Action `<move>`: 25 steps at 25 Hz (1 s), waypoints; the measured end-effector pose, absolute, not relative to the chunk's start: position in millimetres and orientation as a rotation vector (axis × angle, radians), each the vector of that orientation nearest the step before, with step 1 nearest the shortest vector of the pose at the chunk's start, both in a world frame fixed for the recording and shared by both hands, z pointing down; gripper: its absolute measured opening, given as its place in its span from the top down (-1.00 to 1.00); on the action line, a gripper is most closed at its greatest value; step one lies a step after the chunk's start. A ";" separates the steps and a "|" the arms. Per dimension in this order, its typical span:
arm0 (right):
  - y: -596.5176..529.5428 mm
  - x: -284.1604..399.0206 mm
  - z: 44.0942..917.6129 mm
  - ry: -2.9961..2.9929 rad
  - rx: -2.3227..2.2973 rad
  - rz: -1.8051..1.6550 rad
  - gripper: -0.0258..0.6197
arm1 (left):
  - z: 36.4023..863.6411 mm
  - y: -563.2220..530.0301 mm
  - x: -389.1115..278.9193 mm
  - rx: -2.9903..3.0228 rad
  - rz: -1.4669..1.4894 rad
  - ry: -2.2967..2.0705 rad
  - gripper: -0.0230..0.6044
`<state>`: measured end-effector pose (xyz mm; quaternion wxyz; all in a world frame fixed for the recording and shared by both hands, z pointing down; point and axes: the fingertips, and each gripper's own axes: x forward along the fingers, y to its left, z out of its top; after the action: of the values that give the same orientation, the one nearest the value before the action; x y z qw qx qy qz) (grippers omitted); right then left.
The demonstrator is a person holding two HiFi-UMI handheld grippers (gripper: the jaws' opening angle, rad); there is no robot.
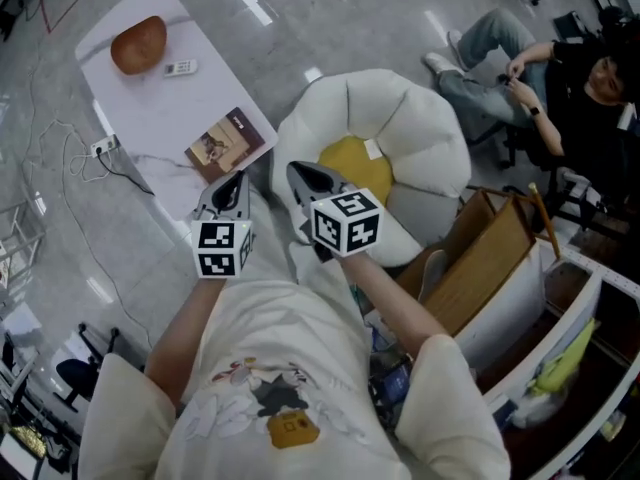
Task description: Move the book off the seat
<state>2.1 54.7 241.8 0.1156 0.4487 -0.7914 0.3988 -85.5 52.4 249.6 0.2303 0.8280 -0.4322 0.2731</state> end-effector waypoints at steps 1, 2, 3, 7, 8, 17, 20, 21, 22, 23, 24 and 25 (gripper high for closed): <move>57.1 9.9 235.0 -2.325 1.339 1.175 0.89 | 243.6 55.0 -78.1 2.296 0.750 -1.177 0.89; 59.3 17.3 229.0 -2.331 1.361 1.172 0.89 | 237.5 57.9 -71.0 2.314 0.750 -1.164 0.89; 61.3 24.2 224.1 -2.335 1.379 1.159 0.89 | 231.8 60.6 -64.0 2.330 0.748 -1.150 0.89; 71.0 51.5 215.0 -2.337 1.455 1.130 0.89 | 209.9 69.5 -35.9 2.391 0.729 -1.090 0.89; 73.8 58.2 212.9 -2.335 1.478 1.128 0.90 | 203.7 70.6 -28.6 2.413 0.728 -1.078 0.89; 111.9 126.2 160.5 -2.366 1.721 1.025 0.89 | 152.4 92.7 39.2 2.559 0.675 -0.952 0.89; 131.4 151.9 140.0 -2.366 1.800 0.981 0.89 | 139.3 109.5 62.0 2.591 0.663 -0.893 0.89; 138.2 159.5 133.6 -2.363 1.826 0.962 0.89 | 134.4 115.6 69.4 2.605 0.658 -0.870 0.89; 145.0 166.6 127.3 -2.361 1.852 0.942 0.89 | 129.5 121.7 76.9 2.621 0.652 -0.845 0.89; 151.6 173.4 121.3 -2.357 1.878 0.918 0.89 | 125.0 128.0 84.3 2.637 0.647 -0.821 0.89; 157.8 179.8 115.6 -2.352 1.904 0.892 0.89 | 120.8 134.3 91.8 2.653 0.642 -0.795 0.89; 163.6 185.8 110.4 -2.345 1.928 0.863 0.89 | 117.0 140.7 99.3 2.669 0.638 -0.769 0.89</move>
<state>185.8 163.6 110.4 -0.0074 0.6109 -0.7430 0.2735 99.3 140.7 117.0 0.1456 0.9265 -0.2670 0.2215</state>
